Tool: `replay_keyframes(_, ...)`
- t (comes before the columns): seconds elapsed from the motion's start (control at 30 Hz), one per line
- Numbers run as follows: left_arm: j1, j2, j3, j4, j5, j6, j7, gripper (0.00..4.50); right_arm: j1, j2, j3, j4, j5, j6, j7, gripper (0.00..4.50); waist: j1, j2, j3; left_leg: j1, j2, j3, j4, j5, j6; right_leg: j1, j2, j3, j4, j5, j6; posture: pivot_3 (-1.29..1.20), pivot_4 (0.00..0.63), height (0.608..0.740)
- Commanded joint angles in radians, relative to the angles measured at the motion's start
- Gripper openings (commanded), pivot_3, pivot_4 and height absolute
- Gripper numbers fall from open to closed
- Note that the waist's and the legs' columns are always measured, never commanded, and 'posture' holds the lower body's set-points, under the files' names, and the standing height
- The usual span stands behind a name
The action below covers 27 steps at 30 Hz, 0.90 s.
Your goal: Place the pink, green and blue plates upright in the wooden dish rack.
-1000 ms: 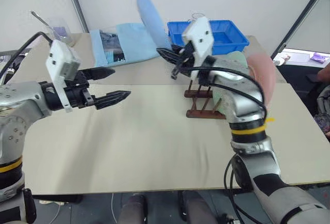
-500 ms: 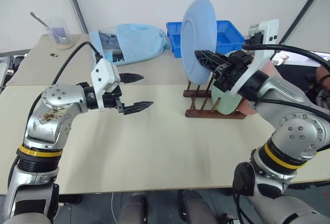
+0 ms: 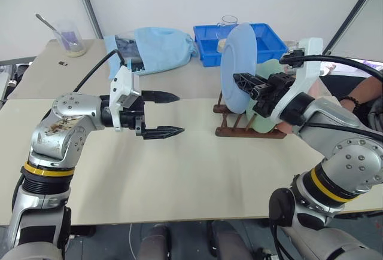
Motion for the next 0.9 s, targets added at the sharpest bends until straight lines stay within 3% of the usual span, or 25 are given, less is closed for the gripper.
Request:
replay_keyframes(0.03,-0.018,-0.008,0.008,-0.011,-0.004,-0.015,-0.002,4.48,-0.016,-0.012,-0.024,-0.021,0.005,0.010,-0.004,0.00,0.000,0.000,0.000,0.000,0.000,0.000,0.000,0.000,0.000,0.000,0.000,0.000,0.000,0.000,0.000,0.00,0.150,0.725)
replay_keyframes(0.37,-0.019,-0.025,0.008,-0.007,0.019,-0.028,0.008,4.48,-0.027,-0.001,-0.033,0.032,-0.004,0.010,-0.035,0.00,-0.001,0.000,0.000,0.000,0.000,0.000,0.000,0.000,0.000,0.000,0.000,0.000,0.000,0.000,0.000,0.00,0.150,0.725)
replay_keyframes(0.43,-0.016,-0.027,0.009,-0.009,0.024,-0.029,0.011,4.50,-0.030,-0.001,-0.032,0.039,-0.007,0.010,-0.039,0.89,0.000,0.000,0.000,0.000,0.000,0.000,0.000,0.000,0.000,0.000,0.000,0.000,0.000,0.000,0.000,0.00,0.150,0.725)
replay_keyframes(0.67,-0.008,-0.031,0.008,-0.014,0.030,-0.031,0.023,4.50,-0.033,-0.031,0.000,0.045,-0.009,-0.025,-0.036,3.21,-0.001,0.000,0.000,0.000,0.000,-0.001,0.000,0.000,0.000,0.000,0.000,0.000,0.000,0.000,0.000,0.00,0.150,0.725)
replay_keyframes(0.77,-0.005,-0.032,0.008,-0.013,0.035,-0.035,0.030,4.50,-0.017,-0.101,0.055,0.048,-0.007,-0.104,-0.003,4.22,-0.001,0.000,0.000,-0.001,0.000,-0.001,0.000,0.000,0.000,0.000,0.000,0.000,-0.001,0.000,0.000,0.00,0.150,0.725)
replay_keyframes(0.8,-0.003,-0.033,0.008,-0.012,0.039,-0.037,0.036,4.50,-0.018,-0.121,0.065,0.053,-0.003,-0.131,0.010,4.48,-0.001,0.000,0.000,-0.001,0.000,-0.001,0.000,0.000,0.000,0.000,0.000,0.000,-0.001,0.000,0.001,0.00,0.150,0.725)
replay_keyframes(0.9,0.004,-0.031,0.005,-0.009,0.060,-0.046,0.051,4.50,-0.026,-0.189,0.089,0.079,0.005,-0.198,0.053,4.48,0.000,0.000,0.000,-0.001,0.000,-0.001,0.000,0.000,0.000,0.000,0.000,0.000,-0.001,-0.001,0.002,0.00,0.150,0.725)
